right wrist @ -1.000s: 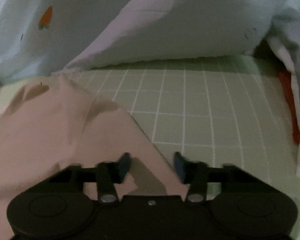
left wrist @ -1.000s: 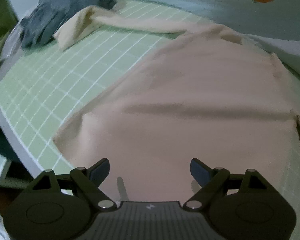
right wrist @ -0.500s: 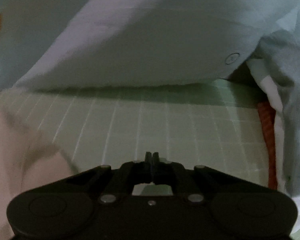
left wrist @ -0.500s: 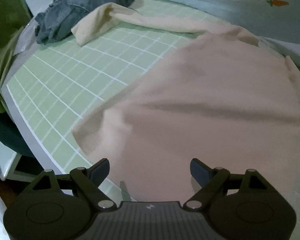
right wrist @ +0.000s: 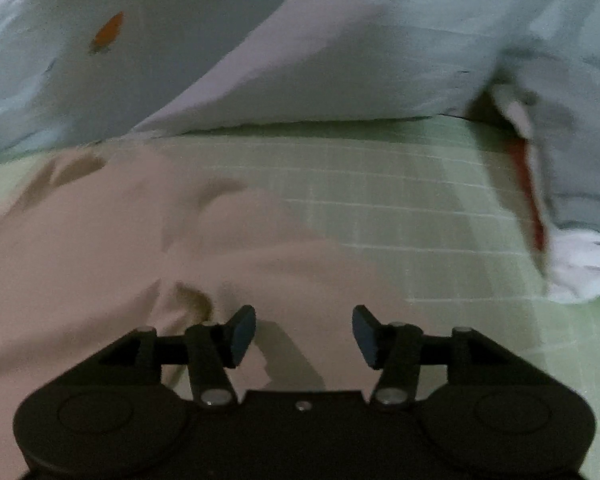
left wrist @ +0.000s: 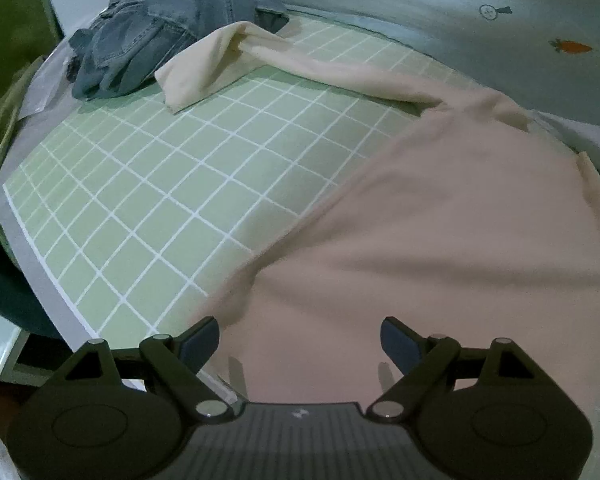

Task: Fold clothes

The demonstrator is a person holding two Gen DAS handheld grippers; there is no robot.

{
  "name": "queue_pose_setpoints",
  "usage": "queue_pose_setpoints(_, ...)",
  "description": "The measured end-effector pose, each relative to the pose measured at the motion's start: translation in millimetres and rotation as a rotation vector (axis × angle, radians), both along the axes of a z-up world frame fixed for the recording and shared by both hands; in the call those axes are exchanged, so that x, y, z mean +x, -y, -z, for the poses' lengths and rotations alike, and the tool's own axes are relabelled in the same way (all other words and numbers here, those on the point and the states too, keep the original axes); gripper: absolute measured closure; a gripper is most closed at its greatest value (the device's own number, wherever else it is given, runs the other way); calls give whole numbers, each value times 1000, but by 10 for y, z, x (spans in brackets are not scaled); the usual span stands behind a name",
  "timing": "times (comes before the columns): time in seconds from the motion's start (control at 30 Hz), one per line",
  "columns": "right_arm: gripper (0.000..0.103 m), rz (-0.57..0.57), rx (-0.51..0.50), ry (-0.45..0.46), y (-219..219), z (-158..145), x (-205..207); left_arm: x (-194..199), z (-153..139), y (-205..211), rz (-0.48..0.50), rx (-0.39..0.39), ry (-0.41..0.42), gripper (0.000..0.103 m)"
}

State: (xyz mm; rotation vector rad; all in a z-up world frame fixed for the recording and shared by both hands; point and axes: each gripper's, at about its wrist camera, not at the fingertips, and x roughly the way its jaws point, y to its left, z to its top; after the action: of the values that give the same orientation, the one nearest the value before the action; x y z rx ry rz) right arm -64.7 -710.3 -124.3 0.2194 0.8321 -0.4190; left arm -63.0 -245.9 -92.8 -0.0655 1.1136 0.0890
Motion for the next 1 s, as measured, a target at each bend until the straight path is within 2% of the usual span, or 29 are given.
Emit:
queue_pose_setpoints(0.07,38,12,13,23,80,-33,74,29,-13,-11,17,-4,1,15)
queue_pose_setpoints(0.2,38,-43,6,6,186,40,402,75,-38,8,33,10,12,15)
queue_pose_setpoints(0.4,39,-171,60,-30,254,203,852,101,-40,5,-35,33,2,15)
queue_pose_setpoints(0.5,51,-232,42,-61,199,240,1000,103,6,22,-54,48,-19,15)
queue_pose_setpoints(0.53,64,-255,30,-62,178,235,1025,104,24,32,-57,55,-26,15)
queue_pose_setpoints(0.57,83,-266,30,-60,176,227,1051,107,43,44,-59,60,-32,15)
queue_pose_setpoints(0.6,92,-272,34,-59,182,219,1077,111,62,57,-60,65,-39,15)
queue_pose_setpoints(0.67,99,-283,27,-57,188,204,1128,121,79,89,-53,69,-48,15)
queue_pose_setpoints(0.73,100,-278,-4,-58,206,189,1178,131,83,121,-40,73,-50,15)
queue_pose_setpoints(0.9,99,-178,-50,-56,358,132,1325,146,47,137,-5,87,-25,15)
queue_pose_setpoints(0.93,97,-158,-60,-56,389,121,1354,146,42,118,-5,84,-21,15)
queue_pose_setpoints(1.0,84,-112,-37,-18,334,13,1205,143,44,68,-8,75,-13,15)
